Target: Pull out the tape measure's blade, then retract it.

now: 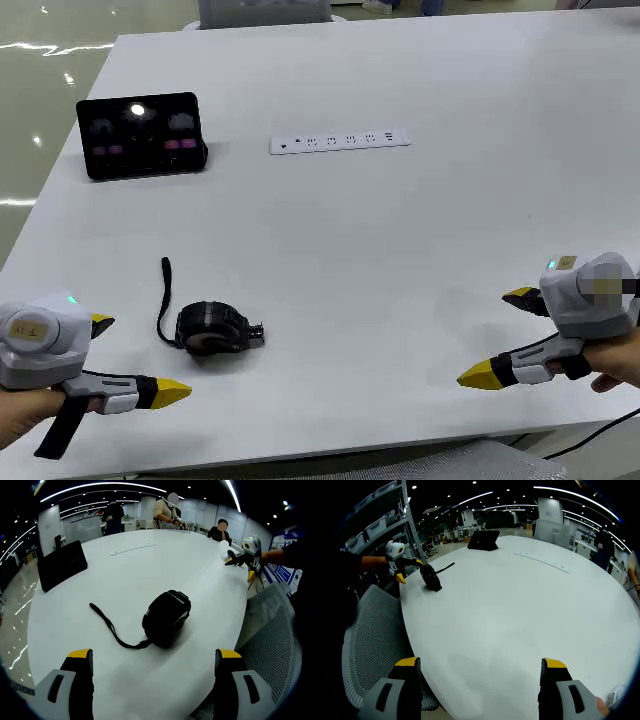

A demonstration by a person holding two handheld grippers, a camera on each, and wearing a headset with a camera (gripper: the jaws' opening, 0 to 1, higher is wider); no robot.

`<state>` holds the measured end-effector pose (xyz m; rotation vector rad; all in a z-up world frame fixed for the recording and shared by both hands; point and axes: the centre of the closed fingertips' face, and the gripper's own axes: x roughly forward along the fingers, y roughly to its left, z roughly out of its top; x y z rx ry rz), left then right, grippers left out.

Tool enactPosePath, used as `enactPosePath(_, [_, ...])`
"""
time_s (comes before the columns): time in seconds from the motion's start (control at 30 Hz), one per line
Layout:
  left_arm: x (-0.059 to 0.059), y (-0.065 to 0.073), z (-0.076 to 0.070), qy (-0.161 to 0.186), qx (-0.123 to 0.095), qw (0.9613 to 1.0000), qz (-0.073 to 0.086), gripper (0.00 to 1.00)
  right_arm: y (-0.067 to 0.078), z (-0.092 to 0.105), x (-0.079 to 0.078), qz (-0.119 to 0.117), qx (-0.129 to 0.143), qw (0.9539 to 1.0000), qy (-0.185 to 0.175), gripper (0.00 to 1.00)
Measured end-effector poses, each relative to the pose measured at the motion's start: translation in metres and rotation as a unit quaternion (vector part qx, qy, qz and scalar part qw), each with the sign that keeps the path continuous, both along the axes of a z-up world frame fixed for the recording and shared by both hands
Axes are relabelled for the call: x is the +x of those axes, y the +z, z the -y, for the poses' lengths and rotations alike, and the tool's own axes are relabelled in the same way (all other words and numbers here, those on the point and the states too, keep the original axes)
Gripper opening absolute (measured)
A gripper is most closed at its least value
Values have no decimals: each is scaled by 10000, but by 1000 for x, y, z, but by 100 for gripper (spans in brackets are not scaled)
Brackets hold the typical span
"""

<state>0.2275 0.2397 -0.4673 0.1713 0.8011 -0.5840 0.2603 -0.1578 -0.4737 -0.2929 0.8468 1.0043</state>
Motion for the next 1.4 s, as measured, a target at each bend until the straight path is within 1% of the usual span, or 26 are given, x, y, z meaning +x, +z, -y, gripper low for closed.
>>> enactPosePath(0.13, [2,2,0,-25,18,10000,34,99,1,0,1,8,-4,10000,36,99])
enactPosePath(0.27, [4,5,-3,59,-34,9999,76,99,3,0,2,10,9,10000,31,99])
enactPosePath(0.33, [3,4,-3,8,13,10000,74,99,4,-1,3,42,20,10000,40,99])
enactPosePath(0.37, [3,3,-4,-26,66,9999,103,99,3,-1,3,47,34,10000,36,99])
enactPosePath(0.47, [2,3,-4,-14,41,10000,78,99,1,0,2,24,42,10000,-6,99])
enactPosePath(0.53, [2,4,-3,-16,13,9999,109,99,1,1,0,11,48,10000,-5,99])
enactPosePath(0.63, [1,2,-2,-28,20,10000,55,99,0,1,-1,-4,21,10000,22,99])
enactPosePath(0.77, [1,3,-1,-51,-1,10000,75,99,1,3,2,43,38,10000,-28,99])
enactPosePath(0.83, [1,3,0,-68,-28,9999,78,98,2,4,3,18,72,9999,-72,99])
enactPosePath(0.87, [2,4,2,-123,-79,9998,100,97,3,3,4,39,129,9999,-43,99])
enactPosePath(0.9, [2,5,4,-161,-104,9997,154,96,3,3,4,48,151,9999,-44,99])
enactPosePath(0.93, [3,7,5,-191,-107,9996,199,97,3,3,5,48,131,9999,-44,99])
enactPosePath(0.97, [3,7,5,-209,-89,9995,200,97,2,5,5,82,77,9999,-23,99])
enactPosePath(1.07, [3,6,6,-231,-93,9996,145,98,2,6,7,87,71,9999,-13,99])
enactPosePath(1.17, [3,6,7,-265,-82,9995,125,98,3,6,9,198,80,9998,48,99])
enactPosePath(1.23, [4,6,8,-313,-100,9994,139,99,3,5,9,255,65,9996,126,99])
enactPosePath(1.27, [4,8,11,-328,-188,9992,127,99,3,5,10,345,39,9992,193,99])
enactPosePath(1.3, [4,11,17,-328,-404,9986,126,99,2,6,11,395,12,9990,220,99])
enactPosePath(1.33, [5,15,22,-332,-593,9975,169,99,2,6,12,437,-2,9988,235,99])
enactPosePath(1.37, [8,19,23,-332,-668,9969,239,99,2,6,12,423,13,9989,226,99])
enactPosePath(1.4, [9,20,22,-336,-632,9970,278,99,1,6,12,396,6,9990,208,99])
